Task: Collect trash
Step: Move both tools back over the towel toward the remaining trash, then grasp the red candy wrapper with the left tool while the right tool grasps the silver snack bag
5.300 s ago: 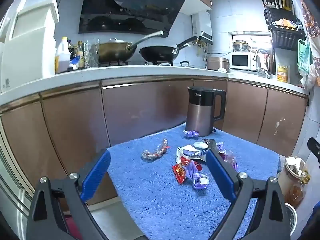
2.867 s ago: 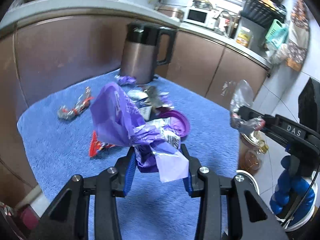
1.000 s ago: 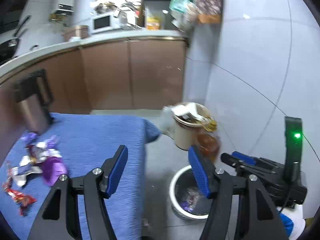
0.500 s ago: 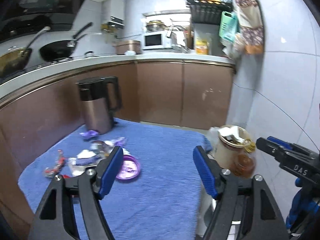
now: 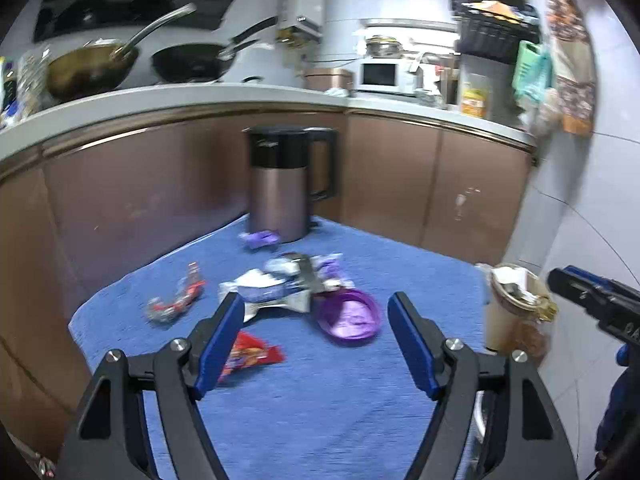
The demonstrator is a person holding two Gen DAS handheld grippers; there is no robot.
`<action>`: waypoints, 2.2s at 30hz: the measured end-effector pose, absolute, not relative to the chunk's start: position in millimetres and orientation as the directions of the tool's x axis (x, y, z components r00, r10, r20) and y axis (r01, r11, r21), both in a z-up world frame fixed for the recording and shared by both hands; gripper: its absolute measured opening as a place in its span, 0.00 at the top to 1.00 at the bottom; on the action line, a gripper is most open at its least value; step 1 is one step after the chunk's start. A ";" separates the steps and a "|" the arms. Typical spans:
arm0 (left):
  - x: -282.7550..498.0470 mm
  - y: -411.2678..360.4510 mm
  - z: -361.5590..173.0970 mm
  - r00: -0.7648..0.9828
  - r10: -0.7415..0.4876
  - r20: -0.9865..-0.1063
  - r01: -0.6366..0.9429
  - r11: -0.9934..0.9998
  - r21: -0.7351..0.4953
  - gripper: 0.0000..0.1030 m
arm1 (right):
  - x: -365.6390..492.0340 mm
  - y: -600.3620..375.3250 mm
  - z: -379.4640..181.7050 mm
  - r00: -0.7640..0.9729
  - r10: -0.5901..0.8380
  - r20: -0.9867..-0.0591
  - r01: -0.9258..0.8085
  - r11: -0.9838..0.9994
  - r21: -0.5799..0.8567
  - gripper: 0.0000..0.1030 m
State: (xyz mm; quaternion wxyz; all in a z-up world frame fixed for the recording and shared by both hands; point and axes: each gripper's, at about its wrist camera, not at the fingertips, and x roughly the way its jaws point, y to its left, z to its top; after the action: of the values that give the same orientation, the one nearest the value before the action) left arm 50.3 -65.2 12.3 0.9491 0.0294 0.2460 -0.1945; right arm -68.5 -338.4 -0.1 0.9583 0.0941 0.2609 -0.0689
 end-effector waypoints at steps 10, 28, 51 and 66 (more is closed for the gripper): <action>100.1 25.7 -25.7 0.814 -0.184 -0.550 0.206 0.978 -0.023 0.29 | 8.3 -309.2 -19.9 0.823 0.087 -0.561 0.009 0.986 0.166 0.49; 162.1 -16.0 -83.5 0.647 -0.328 -0.689 0.343 0.931 -0.121 0.30 | 171.6 -246.9 -94.2 0.688 0.194 -0.700 -0.132 0.981 0.143 0.56; 152.7 4.9 -61.4 0.625 -0.396 -0.673 0.310 0.917 -0.252 0.84 | 136.7 -259.3 -48.0 0.755 0.253 -0.604 -0.143 0.964 0.225 0.99; 135.4 20.8 -56.9 0.645 -0.397 -0.653 0.302 0.917 -0.259 0.84 | 134.9 -268.1 -79.5 0.702 0.207 -0.681 -0.061 0.971 0.233 0.59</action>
State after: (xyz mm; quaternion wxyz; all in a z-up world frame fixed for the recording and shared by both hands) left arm 135.4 20.8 -56.9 0.9048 -0.0635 0.3742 -0.1930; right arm 134.9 -268.1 -79.5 0.9175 0.0965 0.3789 0.0732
